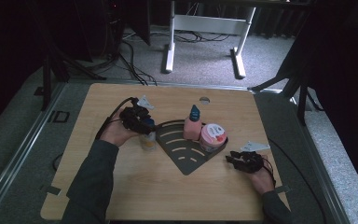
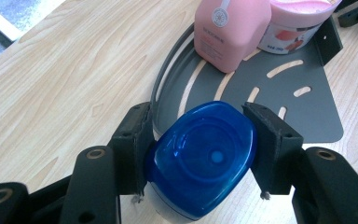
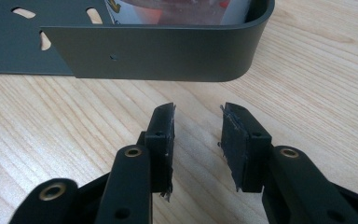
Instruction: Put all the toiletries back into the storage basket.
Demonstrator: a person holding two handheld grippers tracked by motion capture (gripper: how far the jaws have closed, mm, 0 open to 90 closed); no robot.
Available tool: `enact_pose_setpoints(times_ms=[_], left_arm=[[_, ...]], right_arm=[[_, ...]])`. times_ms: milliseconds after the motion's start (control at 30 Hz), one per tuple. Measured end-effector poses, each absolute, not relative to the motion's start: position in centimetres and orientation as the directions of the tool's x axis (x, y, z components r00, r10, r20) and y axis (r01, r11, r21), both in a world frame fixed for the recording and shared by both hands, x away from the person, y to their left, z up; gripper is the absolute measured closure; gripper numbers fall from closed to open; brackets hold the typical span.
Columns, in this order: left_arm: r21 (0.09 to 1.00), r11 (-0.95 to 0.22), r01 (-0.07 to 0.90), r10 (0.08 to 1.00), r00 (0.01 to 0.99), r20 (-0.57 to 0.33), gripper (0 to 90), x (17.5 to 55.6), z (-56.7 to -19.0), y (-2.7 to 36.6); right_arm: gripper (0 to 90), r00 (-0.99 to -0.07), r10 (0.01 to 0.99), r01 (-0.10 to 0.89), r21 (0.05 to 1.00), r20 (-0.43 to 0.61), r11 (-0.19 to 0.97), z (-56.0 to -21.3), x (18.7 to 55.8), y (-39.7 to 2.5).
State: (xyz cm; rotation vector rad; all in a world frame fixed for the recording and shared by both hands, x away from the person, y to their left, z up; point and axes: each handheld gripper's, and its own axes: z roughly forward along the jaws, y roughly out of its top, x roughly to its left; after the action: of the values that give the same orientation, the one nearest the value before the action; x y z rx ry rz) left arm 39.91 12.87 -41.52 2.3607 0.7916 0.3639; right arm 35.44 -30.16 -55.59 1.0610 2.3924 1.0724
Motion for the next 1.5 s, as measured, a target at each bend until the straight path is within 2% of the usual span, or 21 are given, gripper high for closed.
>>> enact_pose_setpoints(times_ms=[267, 800, 1100, 1500], left_arm=[[0.619, -0.645, 0.448, 0.608, 0.791, 0.061, 39.8, 39.9, -41.9, 13.1], [0.613, -0.623, 0.485, 0.633, 0.773, 0.032, 44.4, 40.0, -42.0, 13.3], [0.590, -0.654, 0.473, 0.616, 0.785, 0.055, 39.8, 39.9, -42.8, 13.6], [0.595, -0.641, 0.485, 0.628, 0.777, 0.044, 52.3, 39.8, -42.8, 14.0]], right_arm=[[64.4, -0.677, 0.736, 0.503, 0.741, 0.018, 0.444, -55.6, 35.4, -30.2], [64.4, -0.676, 0.736, 0.503, 0.741, 0.018, 0.444, -55.6, 35.4, -30.2], [64.3, -0.677, 0.736, 0.503, 0.742, 0.019, 0.444, -55.6, 35.4, -30.2], [64.3, -0.677, 0.736, 0.502, 0.741, 0.017, 0.445, -55.6, 35.4, -30.2]])
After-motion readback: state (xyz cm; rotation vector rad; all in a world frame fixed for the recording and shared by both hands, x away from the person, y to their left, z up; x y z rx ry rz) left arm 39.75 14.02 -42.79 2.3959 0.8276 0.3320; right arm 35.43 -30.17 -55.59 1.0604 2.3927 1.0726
